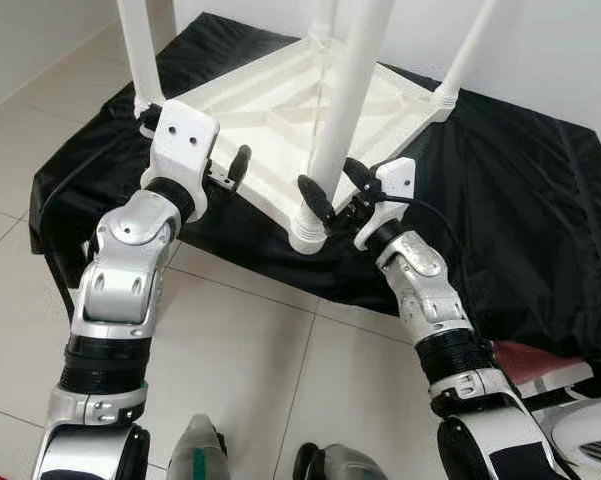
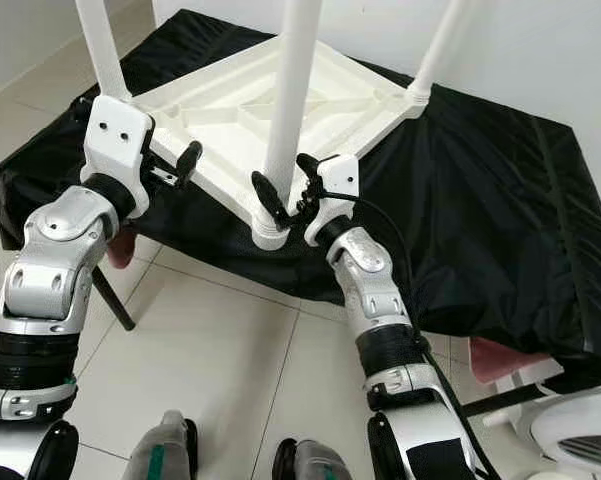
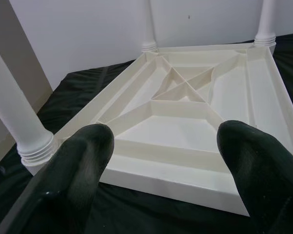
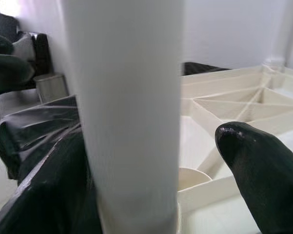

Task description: Building children table

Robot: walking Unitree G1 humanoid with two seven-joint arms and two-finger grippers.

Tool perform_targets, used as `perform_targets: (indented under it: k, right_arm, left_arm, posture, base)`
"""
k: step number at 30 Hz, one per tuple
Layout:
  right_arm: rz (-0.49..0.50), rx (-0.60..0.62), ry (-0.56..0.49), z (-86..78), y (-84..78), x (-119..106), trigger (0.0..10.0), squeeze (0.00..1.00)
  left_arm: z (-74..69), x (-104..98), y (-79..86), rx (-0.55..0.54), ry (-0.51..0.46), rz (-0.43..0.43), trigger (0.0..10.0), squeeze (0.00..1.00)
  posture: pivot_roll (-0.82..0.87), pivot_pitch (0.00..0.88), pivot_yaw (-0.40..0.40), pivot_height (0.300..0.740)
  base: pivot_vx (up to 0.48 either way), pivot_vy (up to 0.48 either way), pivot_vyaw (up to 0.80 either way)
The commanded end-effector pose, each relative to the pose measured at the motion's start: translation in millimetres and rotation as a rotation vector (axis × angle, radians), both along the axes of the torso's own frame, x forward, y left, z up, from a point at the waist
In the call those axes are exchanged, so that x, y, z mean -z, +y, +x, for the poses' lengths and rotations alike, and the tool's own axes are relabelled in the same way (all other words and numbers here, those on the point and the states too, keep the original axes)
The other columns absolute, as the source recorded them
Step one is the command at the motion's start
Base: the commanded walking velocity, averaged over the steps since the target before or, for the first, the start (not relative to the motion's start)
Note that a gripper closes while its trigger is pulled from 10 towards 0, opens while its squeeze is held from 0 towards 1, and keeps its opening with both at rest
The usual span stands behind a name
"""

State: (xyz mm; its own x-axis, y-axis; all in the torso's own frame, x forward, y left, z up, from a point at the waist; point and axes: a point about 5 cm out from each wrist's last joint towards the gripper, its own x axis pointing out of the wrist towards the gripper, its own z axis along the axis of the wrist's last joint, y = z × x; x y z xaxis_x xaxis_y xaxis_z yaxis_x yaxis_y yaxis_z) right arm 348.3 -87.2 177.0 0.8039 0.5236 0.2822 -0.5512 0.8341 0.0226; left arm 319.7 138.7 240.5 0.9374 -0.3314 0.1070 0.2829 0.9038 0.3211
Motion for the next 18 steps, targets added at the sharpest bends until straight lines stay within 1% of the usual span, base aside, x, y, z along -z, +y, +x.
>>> perform_targets:
  k: [1,2,3,5,7,10,11,12,13,14,15,17,18]
  right_arm:
    - [0.001,0.022,-0.001,2.4,-2.2,0.4,10.0,0.00]
    - [0.020,0.027,0.012,4.2,4.3,0.5,10.0,0.00]
    - [0.020,0.027,0.012,4.2,4.3,0.5,10.0,0.00]
    - [0.026,0.073,0.020,7.3,10.0,1.0,10.0,0.00]
    - [0.024,0.102,0.020,9.8,10.7,2.0,10.0,0.00]
    - [0.031,0.131,0.022,11.6,7.5,3.1,10.0,0.00]
    - [0.030,0.172,0.020,12.5,-2.4,4.1,10.0,0.00]
    - [0.030,0.172,0.020,12.5,-2.4,4.1,10.0,0.00]
    - [0.023,0.234,0.019,14.4,-18.9,6.0,10.0,0.00]
    - [0.020,0.246,0.018,14.7,-22.8,6.3,10.0,0.00]
    - [0.020,0.246,0.018,14.7,-22.8,6.3,10.0,0.00]
    - [0.015,0.287,0.007,16.0,-35.6,5.1,10.0,0.00]
    - [0.015,0.287,0.007,16.0,-35.6,5.1,10.0,0.00]
  left_arm:
    - [-1.8,-1.2,-3.2,-0.014,-0.010,-0.007,10.0,0.00]
    - [-1.6,-1.6,-3.8,-0.013,-0.010,-0.005,10.0,0.00]
    - [-1.6,-1.6,-3.8,-0.013,-0.010,-0.005,10.0,0.00]
    - [-1.3,-2.9,-4.8,-0.012,-0.014,-0.004,10.0,0.00]
    - [-1.4,-3.7,-5.1,-0.013,-0.014,-0.004,10.0,0.00]
    - [-1.7,-3.6,-4.7,-0.014,-0.012,-0.004,10.0,0.00]
    - [-1.7,-2.7,-4.5,-0.015,-0.009,-0.005,10.0,0.00]
    - [-1.7,-2.7,-4.5,-0.015,-0.009,-0.005,10.0,0.00]
    - [-1.6,-1.4,-4.7,-0.015,-0.004,-0.005,10.0,0.00]
    - [-1.6,-1.1,-4.8,-0.014,-0.003,-0.005,10.0,0.00]
    - [-1.6,-1.1,-4.8,-0.014,-0.003,-0.005,10.0,0.00]
    - [-1.3,-0.8,-5.9,-0.008,-0.002,-0.006,10.0,0.00]
    - [-1.3,-0.8,-5.9,-0.008,-0.002,-0.006,10.0,0.00]
  posture:
    - [0.17,0.097,-0.130,0.740]
    - [0.18,0.098,-0.132,0.740]
    - [0.18,0.098,-0.132,0.740]
    - [0.17,0.098,-0.134,0.740]
    - [0.17,0.098,-0.134,0.740]
    - [0.17,0.099,-0.133,0.740]
    - [0.16,0.097,-0.129,0.740]
    - [0.16,0.097,-0.129,0.740]
    - [0.16,0.095,-0.127,0.740]
    - [0.15,0.095,-0.126,0.740]
    - [0.15,0.095,-0.126,0.740]
    - [0.14,0.093,-0.119,0.740]
    - [0.14,0.093,-0.119,0.740]
  base:
    - [0.000,0.000,0.00]
    - [0.000,0.000,0.00]
    - [0.000,0.000,0.00]
    - [0.000,0.000,0.00]
    - [0.000,0.000,0.00]
    - [0.000,0.000,0.00]
    - [0.000,0.000,0.00]
    - [0.000,0.000,0.00]
    - [0.000,0.000,0.00]
    - [0.000,0.000,0.00]
    - [0.000,0.000,0.00]
    - [0.000,0.000,0.00]
    - [0.000,0.000,0.00]
